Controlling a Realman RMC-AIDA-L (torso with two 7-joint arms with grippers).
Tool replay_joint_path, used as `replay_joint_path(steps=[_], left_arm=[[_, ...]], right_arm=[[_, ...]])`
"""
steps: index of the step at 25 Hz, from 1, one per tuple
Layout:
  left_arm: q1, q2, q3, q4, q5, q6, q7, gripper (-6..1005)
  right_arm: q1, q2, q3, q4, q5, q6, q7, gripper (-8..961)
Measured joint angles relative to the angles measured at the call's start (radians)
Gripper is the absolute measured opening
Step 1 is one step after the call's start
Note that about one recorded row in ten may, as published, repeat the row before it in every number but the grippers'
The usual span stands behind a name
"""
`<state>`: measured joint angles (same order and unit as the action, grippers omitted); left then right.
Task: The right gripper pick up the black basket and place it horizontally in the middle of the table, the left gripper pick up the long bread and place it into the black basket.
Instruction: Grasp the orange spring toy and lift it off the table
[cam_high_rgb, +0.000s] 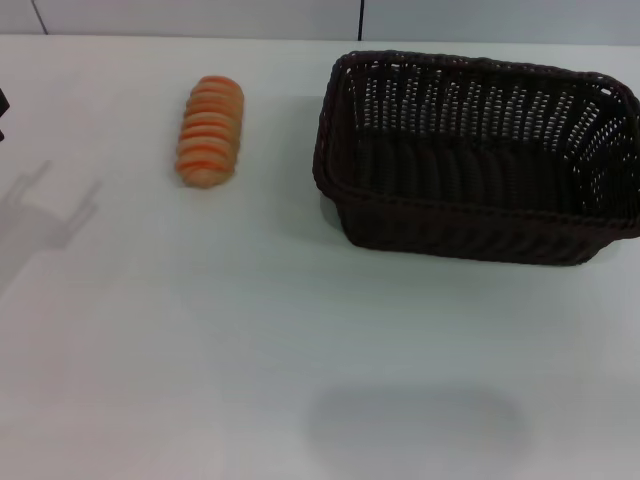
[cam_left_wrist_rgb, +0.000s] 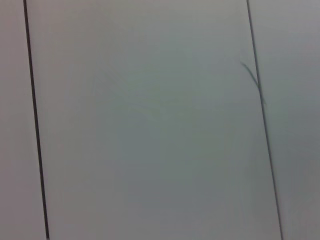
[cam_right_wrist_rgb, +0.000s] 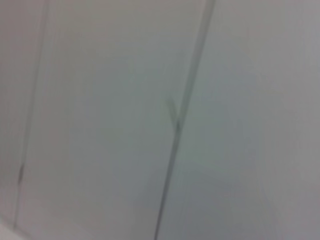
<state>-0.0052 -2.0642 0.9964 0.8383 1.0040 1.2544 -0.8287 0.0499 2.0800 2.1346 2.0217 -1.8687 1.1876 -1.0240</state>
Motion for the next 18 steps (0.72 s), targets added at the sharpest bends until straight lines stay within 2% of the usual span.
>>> replay_joint_path(steps=[4,7,10,13,15,18], left_arm=[[-0.003,0.001,0.001,0.009,0.001,-0.014,-0.017,731],[-0.007,0.001,0.0,0.016,0.002,-0.023,-0.024,731],[-0.012,0.001,0.005,0.027,0.002,-0.034,-0.025,730],[-0.014,0.001,0.006,0.037,0.006,-0.038,-0.029,730],[-0.016,0.0,0.009,0.104,0.058,-0.072,-0.079,730],[-0.017,-0.001,0.012,0.132,0.082,-0.088,-0.101,730]], right_arm=[[-0.201,0.008,-0.009,-0.063,0.217,-0.082,-0.153,277],[-0.294,0.009,-0.003,-0.141,0.375,-0.12,-0.273,277],[-0.335,0.009,0.017,-0.219,0.478,-0.135,-0.37,277],[-0.343,0.009,0.033,-0.271,0.487,-0.138,-0.432,277],[-0.344,0.01,0.038,-0.31,0.492,-0.143,-0.481,277],[-0.346,0.011,0.039,-0.386,0.546,-0.149,-0.574,277]])
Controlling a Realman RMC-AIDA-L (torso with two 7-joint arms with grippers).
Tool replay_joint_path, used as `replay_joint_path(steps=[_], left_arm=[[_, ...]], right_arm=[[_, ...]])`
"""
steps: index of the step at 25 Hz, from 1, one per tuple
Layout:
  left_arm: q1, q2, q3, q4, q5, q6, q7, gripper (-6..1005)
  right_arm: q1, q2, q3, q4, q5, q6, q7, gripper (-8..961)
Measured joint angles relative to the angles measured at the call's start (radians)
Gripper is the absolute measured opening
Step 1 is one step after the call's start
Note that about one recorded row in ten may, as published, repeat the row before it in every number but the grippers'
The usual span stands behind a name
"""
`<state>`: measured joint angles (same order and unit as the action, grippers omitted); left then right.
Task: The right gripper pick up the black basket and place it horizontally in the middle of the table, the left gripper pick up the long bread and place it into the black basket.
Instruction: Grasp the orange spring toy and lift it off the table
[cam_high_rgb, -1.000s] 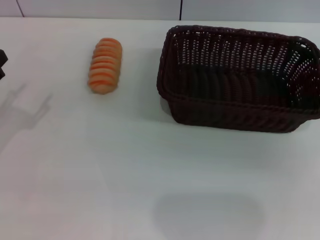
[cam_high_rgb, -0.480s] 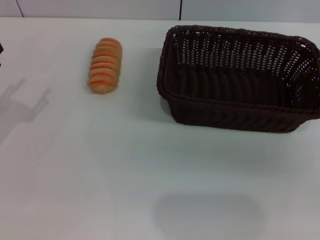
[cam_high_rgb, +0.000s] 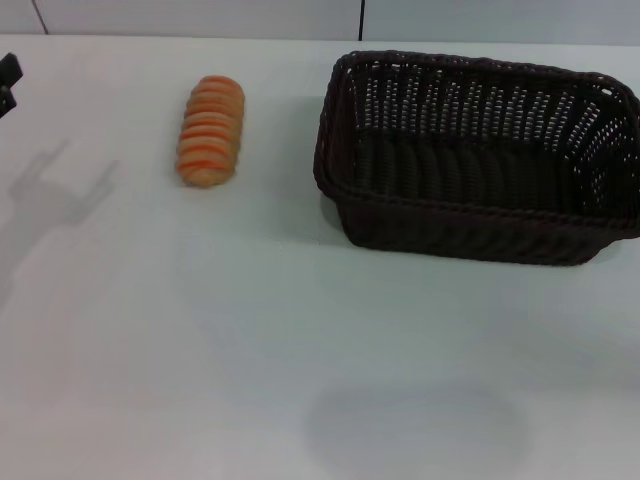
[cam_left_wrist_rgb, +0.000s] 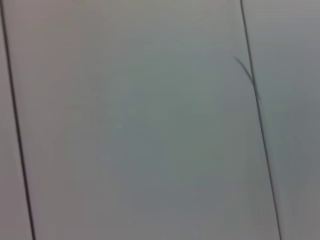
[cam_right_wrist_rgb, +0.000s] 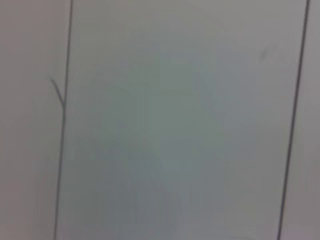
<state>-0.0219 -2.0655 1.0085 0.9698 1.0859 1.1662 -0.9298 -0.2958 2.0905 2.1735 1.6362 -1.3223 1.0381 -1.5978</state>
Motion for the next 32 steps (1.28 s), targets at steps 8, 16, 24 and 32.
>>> replay_joint_path(steps=[8,16,24,32], left_arm=[[-0.001,-0.002,0.036,0.149,0.094,-0.085,-0.14,729],[0.009,-0.001,0.083,0.304,0.196,-0.175,-0.307,728],[-0.023,0.001,0.19,0.649,0.712,-0.315,-0.992,728],[-0.234,0.002,0.246,0.808,1.29,-0.115,-1.673,727]], right_arm=[[-0.014,0.002,-0.004,-0.118,0.083,-0.018,-0.169,277],[-0.067,0.002,-0.079,-0.208,0.258,-0.019,-0.487,276],[-0.078,-0.001,-0.101,-0.245,0.321,0.006,-0.584,276],[-0.087,-0.004,-0.091,-0.238,0.31,0.036,-0.597,276]])
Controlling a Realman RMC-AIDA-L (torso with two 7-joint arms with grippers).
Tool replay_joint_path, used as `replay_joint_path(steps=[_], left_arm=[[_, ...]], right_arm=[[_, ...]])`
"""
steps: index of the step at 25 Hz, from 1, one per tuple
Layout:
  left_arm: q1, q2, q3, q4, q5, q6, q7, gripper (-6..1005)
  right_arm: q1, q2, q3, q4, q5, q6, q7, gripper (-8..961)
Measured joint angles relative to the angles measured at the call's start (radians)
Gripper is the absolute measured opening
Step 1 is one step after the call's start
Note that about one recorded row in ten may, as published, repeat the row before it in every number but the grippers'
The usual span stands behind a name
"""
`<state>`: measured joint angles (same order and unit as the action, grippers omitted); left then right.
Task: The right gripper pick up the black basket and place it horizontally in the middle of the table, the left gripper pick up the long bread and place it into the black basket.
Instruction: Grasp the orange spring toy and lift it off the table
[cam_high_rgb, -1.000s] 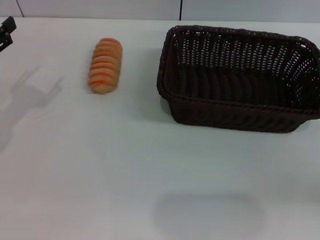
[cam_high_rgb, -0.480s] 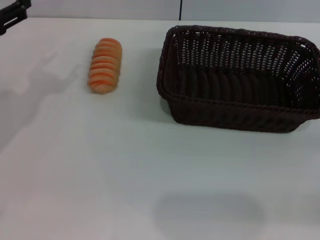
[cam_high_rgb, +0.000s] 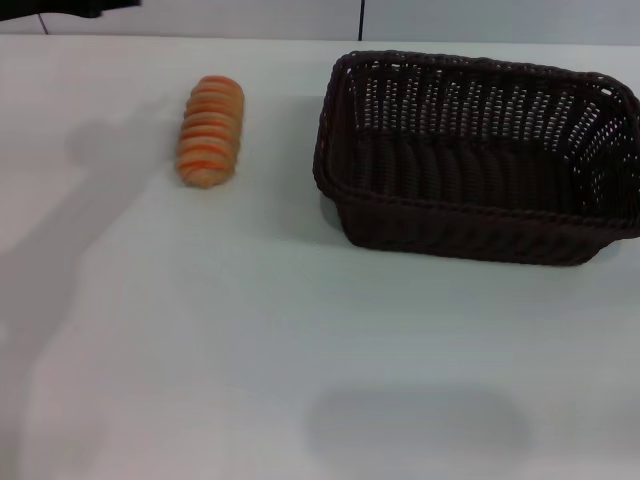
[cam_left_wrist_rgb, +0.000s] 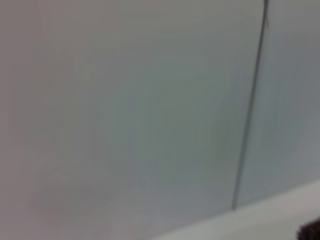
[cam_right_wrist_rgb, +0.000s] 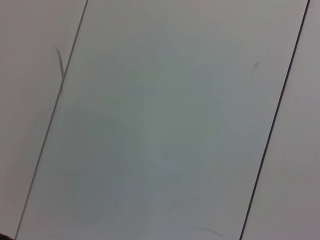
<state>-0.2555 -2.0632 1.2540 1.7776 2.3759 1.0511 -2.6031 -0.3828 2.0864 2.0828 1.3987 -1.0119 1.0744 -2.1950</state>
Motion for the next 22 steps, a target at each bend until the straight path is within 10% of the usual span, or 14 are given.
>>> replay_joint_path(steps=[7,22], left_arm=[[-0.247,-0.002,0.001,-0.023,0.211,0.217,-0.247,727],[-0.448,-0.003,-0.012,-0.244,0.248,0.218,-0.273,633]], right_arm=[[-0.039,-0.002,0.002,0.042,-0.013,0.01,0.0,276],[-0.108,0.004,0.081,0.015,-0.014,0.042,0.0,276]])
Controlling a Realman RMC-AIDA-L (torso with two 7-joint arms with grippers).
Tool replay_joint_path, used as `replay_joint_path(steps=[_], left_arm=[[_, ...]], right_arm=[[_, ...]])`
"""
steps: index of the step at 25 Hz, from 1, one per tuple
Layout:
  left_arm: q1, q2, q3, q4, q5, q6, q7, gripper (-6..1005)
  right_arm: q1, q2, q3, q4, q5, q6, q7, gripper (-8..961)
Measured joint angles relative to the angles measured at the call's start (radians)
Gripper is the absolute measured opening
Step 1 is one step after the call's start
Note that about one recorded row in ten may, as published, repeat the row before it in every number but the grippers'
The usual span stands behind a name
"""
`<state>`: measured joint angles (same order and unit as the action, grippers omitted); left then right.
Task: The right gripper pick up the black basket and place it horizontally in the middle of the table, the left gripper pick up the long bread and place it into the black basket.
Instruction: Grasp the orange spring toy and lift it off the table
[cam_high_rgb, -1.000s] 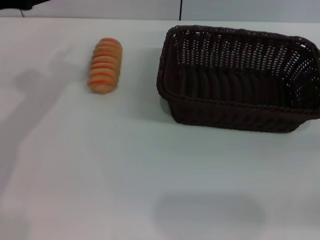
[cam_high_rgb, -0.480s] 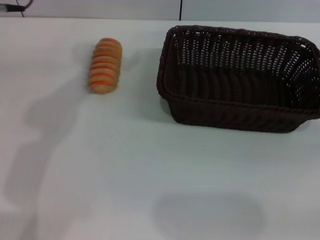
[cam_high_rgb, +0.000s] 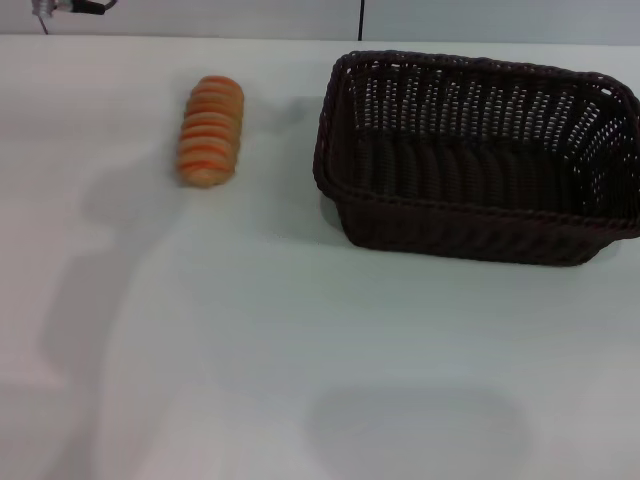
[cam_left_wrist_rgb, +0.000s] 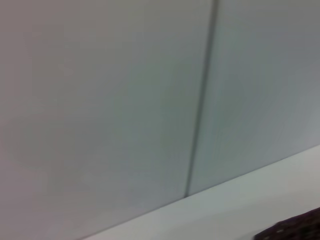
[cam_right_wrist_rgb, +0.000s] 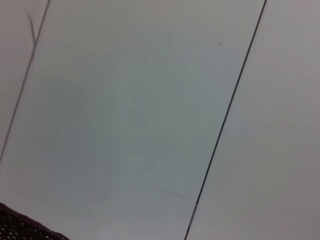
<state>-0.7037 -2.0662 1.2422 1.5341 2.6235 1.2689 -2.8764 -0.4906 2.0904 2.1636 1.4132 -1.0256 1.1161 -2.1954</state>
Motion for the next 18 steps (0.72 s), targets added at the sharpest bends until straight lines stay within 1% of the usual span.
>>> replay_joint_path(steps=[2,6,7,11,13,15,18], left_arm=[[-0.041,-0.001,-0.021,-0.061,0.055,0.001,-0.001,612],[-0.118,0.0,-0.045,-0.18,0.154,-0.004,-0.002,777],[-0.142,0.0,-0.061,-0.228,0.189,-0.011,-0.002,818],[-0.182,0.003,-0.088,-0.312,0.243,-0.033,-0.002,811],[-0.214,0.004,-0.119,-0.38,0.262,-0.033,-0.002,808],[-0.242,0.006,-0.149,-0.44,0.266,-0.027,-0.002,805],[-0.269,0.01,-0.164,-0.521,0.266,-0.029,-0.003,799]], right_arm=[[-0.001,0.0,-0.001,-0.001,0.0,0.01,0.0,276],[-0.006,0.001,-0.001,-0.003,0.002,0.032,0.0,276],[-0.008,0.002,0.003,-0.005,0.004,0.036,-0.002,276],[0.003,0.002,0.022,-0.029,0.008,0.038,-0.011,276],[0.007,0.002,0.025,-0.035,0.008,0.04,-0.013,276],[0.009,0.001,0.026,-0.036,0.009,0.047,-0.013,276],[0.009,0.001,0.026,-0.033,0.009,0.065,-0.013,277]])
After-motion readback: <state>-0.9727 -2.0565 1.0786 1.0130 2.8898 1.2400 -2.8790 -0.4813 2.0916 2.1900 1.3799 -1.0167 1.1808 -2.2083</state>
